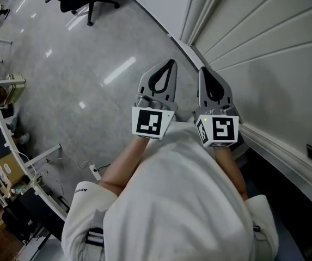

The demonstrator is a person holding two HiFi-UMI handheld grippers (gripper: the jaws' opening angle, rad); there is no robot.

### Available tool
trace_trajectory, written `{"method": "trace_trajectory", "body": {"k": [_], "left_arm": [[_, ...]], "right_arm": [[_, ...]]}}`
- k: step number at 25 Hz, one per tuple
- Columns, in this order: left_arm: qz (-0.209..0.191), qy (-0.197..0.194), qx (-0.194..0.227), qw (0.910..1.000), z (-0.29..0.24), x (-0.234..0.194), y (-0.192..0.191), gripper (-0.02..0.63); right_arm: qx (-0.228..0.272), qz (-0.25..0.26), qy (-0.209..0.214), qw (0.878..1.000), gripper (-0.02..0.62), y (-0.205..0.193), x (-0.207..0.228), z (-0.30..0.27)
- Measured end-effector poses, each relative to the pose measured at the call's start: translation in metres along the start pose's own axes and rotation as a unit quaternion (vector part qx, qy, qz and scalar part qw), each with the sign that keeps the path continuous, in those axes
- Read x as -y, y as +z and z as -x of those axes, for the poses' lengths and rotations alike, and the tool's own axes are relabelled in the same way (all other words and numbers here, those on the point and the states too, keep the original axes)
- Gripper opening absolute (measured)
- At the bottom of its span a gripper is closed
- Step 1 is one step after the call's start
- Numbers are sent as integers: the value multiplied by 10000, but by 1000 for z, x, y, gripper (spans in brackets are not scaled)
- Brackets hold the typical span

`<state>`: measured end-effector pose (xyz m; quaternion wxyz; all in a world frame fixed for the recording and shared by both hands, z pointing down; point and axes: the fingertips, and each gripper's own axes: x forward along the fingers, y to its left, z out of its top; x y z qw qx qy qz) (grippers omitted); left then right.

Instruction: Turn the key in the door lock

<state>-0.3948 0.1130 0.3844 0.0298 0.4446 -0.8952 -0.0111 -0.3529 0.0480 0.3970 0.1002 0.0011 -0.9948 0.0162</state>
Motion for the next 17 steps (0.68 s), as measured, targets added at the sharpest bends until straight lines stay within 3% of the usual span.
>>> {"method": "trace_trajectory", "body": {"k": [5,17], "left_arm": [[56,268,91,9996,16,-19,4,8],[-43,757,-32,9971,26,-24,1,8]], "right_arm": [[-29,77,271,9996,0,0,-29,-8],[-143,56,772,9969,0,-5,-40,-22]]}}
